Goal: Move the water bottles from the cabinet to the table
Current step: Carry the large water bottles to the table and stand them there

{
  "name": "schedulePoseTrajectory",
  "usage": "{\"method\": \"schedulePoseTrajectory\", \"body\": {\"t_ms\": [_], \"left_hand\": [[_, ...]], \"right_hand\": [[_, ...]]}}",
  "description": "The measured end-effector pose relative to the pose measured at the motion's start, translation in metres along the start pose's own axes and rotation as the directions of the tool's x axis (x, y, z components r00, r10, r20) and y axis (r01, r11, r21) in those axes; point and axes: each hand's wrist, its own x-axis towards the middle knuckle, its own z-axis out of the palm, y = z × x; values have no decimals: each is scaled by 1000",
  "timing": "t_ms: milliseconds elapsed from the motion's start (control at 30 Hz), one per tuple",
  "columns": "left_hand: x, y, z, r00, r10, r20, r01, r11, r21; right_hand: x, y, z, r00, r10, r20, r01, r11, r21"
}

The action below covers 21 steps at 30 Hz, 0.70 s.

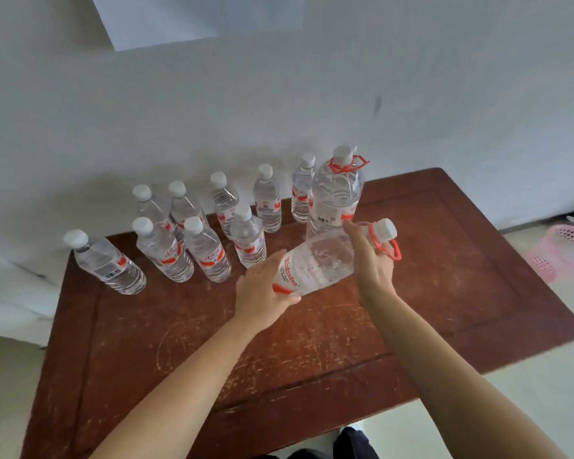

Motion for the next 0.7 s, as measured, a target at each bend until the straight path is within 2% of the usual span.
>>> {"method": "schedulePoseTrajectory", "body": {"t_ms": [67,133,167,233,267,467,600,700], "left_hand": [[8,-6,4,997,-19,80,29,992,-123],[17,-10,2,986,-80,145,121,947,-297],[22,-9,-2,976,-122,181,187,895,-405],[31,-2,-6,944,-176,278,315,726,-611],[35,2,-7,929,-182,321,358,656,-665],[48,15,-2,891,-275,361,448,400,-800],[61,10,-6,883,-333,332,437,324,-839],[63,5,-5,878,-340,336,443,313,-840]], "right_hand": [[0,2,12,986,-163,43,167,980,-113],[3,1,26,965,-250,74,261,937,-233],[6,-1,33,956,-279,88,292,917,-272],[12,-3,44,938,-322,128,347,880,-324],[15,-4,49,927,-343,149,374,860,-348],[40,-3,69,865,-383,324,472,840,-268],[52,4,84,836,-404,371,513,815,-268],[57,13,89,802,-434,410,563,778,-278]]}}
